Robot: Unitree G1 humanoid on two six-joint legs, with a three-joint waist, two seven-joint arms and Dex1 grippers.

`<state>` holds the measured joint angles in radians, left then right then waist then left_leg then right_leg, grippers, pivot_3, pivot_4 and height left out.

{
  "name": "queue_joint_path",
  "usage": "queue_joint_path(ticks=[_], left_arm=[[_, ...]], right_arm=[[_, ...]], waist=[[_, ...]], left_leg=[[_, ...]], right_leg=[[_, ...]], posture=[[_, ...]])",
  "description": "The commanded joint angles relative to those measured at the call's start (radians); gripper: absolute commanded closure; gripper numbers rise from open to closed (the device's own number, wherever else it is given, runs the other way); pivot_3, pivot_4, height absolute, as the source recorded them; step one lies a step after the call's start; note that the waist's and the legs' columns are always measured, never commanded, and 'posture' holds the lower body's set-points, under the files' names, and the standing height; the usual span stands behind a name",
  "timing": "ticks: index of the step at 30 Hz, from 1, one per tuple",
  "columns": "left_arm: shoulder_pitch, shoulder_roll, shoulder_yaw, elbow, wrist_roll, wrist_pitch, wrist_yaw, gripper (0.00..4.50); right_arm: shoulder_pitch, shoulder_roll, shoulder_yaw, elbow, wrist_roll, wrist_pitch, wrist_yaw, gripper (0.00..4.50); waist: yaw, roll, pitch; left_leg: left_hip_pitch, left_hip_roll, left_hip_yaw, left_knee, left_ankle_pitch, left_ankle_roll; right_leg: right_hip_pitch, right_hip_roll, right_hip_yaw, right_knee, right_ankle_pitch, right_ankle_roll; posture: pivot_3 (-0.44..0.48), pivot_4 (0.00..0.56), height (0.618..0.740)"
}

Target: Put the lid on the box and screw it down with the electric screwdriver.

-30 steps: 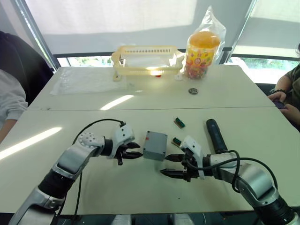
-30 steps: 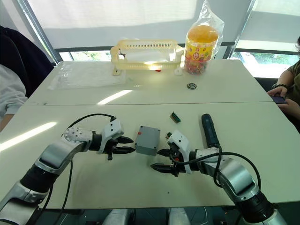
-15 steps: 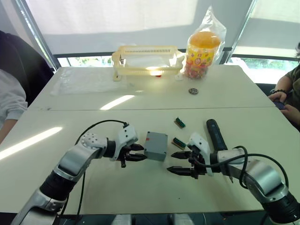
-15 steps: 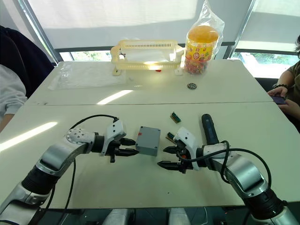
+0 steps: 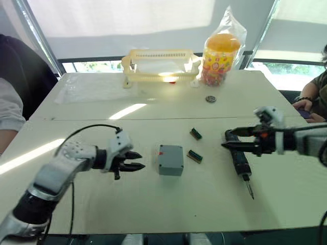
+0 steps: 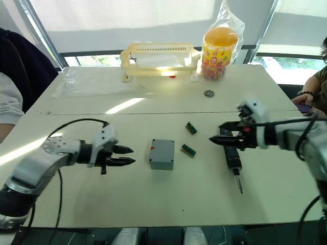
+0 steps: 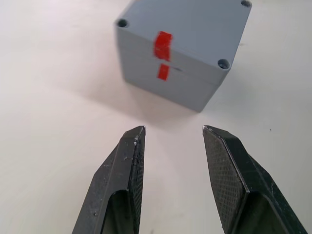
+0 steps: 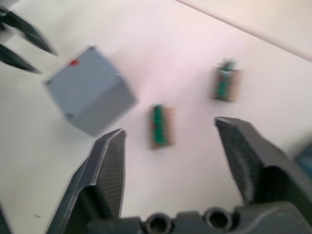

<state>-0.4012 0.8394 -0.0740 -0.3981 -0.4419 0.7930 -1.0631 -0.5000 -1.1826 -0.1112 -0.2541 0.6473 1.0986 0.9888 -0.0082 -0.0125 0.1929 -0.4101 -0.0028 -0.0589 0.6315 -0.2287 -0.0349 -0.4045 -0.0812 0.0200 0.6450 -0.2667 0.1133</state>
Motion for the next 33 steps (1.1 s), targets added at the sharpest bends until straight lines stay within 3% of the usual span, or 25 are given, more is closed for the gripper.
queue_joint_path(ticks=[1, 5, 8, 16, 23, 31, 33], left_arm=[[-0.036, 0.03, 0.075, -0.147, -0.138, 0.065, -0.032, 2.63], [-0.047, 0.035, 0.068, -0.227, -0.198, 0.101, -0.009, 2.63], [-0.037, 0.006, 0.039, -0.25, -0.2, 0.105, 0.042, 2.63], [0.022, -0.018, -0.002, -0.293, -0.198, 0.099, 0.121, 2.63], [0.033, -0.032, -0.021, -0.308, -0.201, 0.098, 0.172, 2.63], [0.076, -0.043, -0.047, -0.305, -0.175, 0.066, 0.214, 2.63], [0.076, -0.053, -0.055, -0.301, -0.17, 0.063, 0.222, 2.63]], right_arm=[[-0.103, -0.072, 0.101, 0.122, -0.055, 0.103, 0.017, 0.06], [-0.237, -0.105, 0.301, 0.271, -0.098, 0.254, 0.089, 0.06], [-0.343, -0.05, 0.426, 0.38, -0.117, 0.389, 0.093, 0.06], [-0.51, 0.022, 0.623, 0.523, -0.104, 0.516, 0.095, 0.06], [-0.505, 0.034, 0.698, 0.531, -0.108, 0.516, 0.077, 0.06], [-0.507, 0.143, 0.735, 0.549, -0.172, 0.515, -0.015, 0.06], [-0.506, 0.175, 0.742, 0.573, -0.189, 0.512, -0.035, 0.59]], waist=[[-0.005, 0.0, 0.0], [-0.009, 0.0, 0.0], [-0.011, 0.0, 0.0], [-0.007, 0.001, 0.0], [-0.006, 0.0, 0.0], [-0.011, -0.001, -0.001], [-0.012, -0.003, -0.002]], left_leg=[[0.0, 0.0, 0.001, 0.0, 0.0, 0.0], [0.0, 0.0, 0.004, 0.001, 0.0, 0.0], [0.0, 0.0, 0.004, 0.0, 0.0, 0.0], [0.0, 0.0, 0.003, 0.001, 0.0, 0.0], [0.0, -0.001, 0.003, 0.001, 0.0, 0.0], [0.0, 0.0, 0.003, 0.001, 0.0, 0.0], [0.0, 0.0, 0.003, 0.001, 0.0, 0.0]], right_leg=[[0.001, -0.001, 0.0, -0.001, 0.0, -0.001], [0.0, -0.001, 0.003, -0.002, -0.002, -0.003], [-0.001, 0.0, 0.003, -0.001, -0.001, -0.003], [-0.002, 0.0, 0.003, 0.0, 0.0, 0.0], [-0.001, 0.0, 0.003, 0.0, 0.0, 0.0], [-0.002, 0.001, 0.003, 0.001, 0.0, 0.0], [-0.001, 0.001, 0.003, 0.001, 0.0, 0.0]], posture=[[0.0, 0.15, 0.74], [0.0, 0.15, 0.74], [0.0, 0.15, 0.74], [0.0, 0.15, 0.74], [0.0, 0.15, 0.74], [0.0, 0.15, 0.74], [0.0, 0.15, 0.74]])
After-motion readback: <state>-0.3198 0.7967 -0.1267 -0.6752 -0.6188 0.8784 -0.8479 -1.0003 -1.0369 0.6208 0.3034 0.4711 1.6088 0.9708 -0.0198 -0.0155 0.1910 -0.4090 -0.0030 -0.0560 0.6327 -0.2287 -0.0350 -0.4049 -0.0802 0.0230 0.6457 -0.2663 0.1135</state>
